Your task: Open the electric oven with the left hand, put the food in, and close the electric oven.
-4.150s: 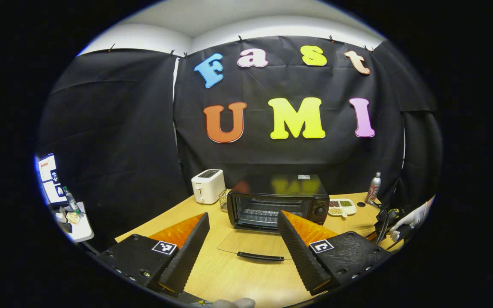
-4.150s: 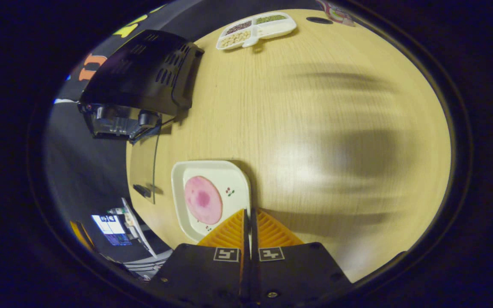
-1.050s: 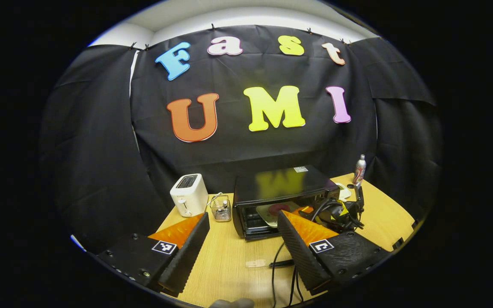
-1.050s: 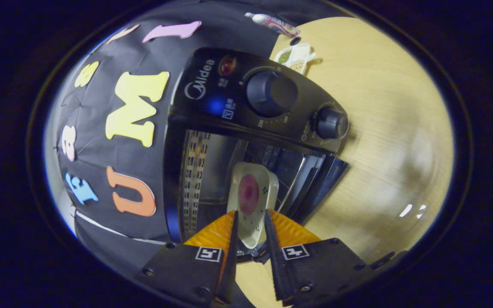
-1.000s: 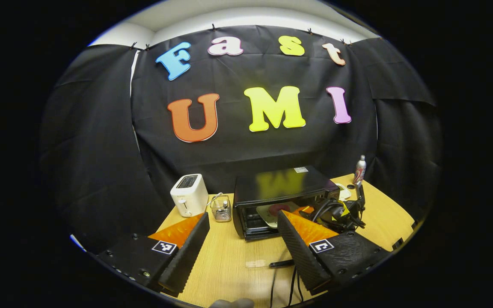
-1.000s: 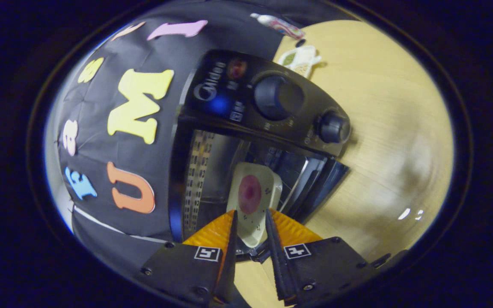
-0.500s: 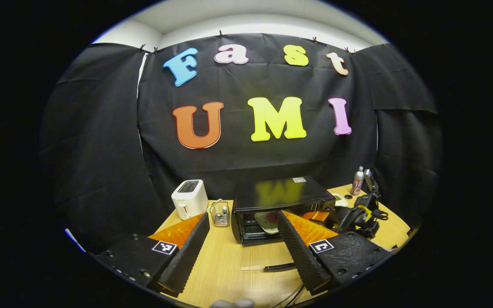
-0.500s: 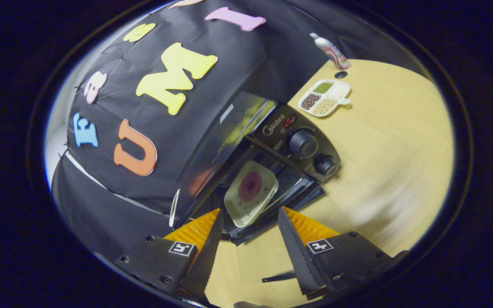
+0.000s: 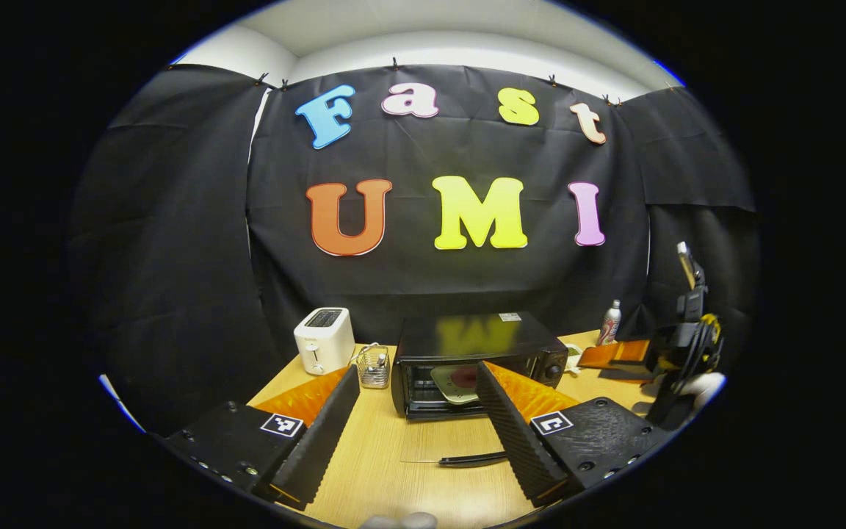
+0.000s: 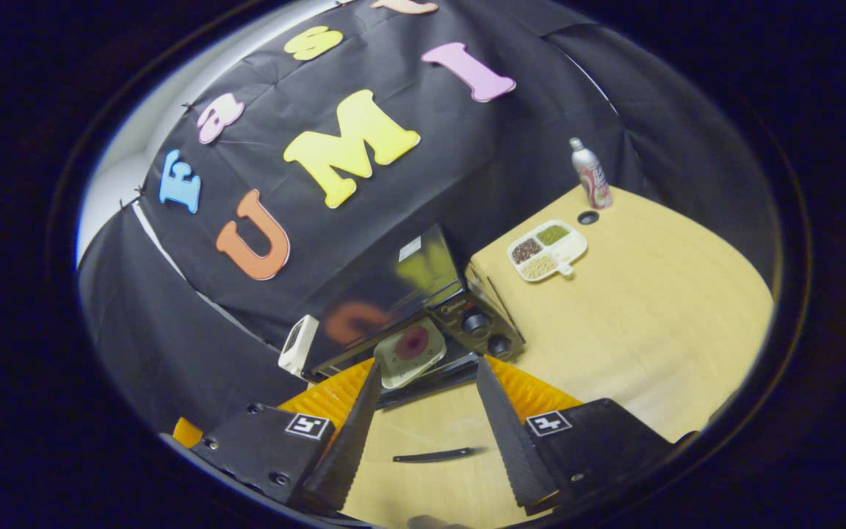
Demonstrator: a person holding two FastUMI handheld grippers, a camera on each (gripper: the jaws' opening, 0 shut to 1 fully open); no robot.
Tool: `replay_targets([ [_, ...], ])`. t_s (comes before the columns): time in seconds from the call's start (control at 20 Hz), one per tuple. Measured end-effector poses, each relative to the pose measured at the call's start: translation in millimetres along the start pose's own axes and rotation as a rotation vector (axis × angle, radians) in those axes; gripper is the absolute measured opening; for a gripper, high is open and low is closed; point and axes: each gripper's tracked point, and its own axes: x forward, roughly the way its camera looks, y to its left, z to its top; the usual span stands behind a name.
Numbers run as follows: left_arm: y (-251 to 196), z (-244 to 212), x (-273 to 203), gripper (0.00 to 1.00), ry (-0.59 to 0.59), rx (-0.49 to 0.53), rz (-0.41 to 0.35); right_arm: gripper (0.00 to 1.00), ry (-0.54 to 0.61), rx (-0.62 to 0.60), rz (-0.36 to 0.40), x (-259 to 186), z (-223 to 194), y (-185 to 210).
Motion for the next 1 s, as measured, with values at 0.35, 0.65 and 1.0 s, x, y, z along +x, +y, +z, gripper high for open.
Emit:
replay_targets([
  [0.35,-19.6,-36.3,12.2,0.97,0.046,0.001,0.015,0.99,-0.099,-0.299,-0.080,-59.9,42.9,-40.7],
  [0.65,-50.5,-92.7,26.7,0.96,0.131,0.029,-0.015,1.00,-0.132,-0.410,-0.128,-92.3,68.5,-65.7],
  [1.0,-82.1,-192.4,30.4,0.97,0.327,0.008,-0.044,0.96,-0.130,-0.504,-0.171,-115.2,85.5,-91.8],
])
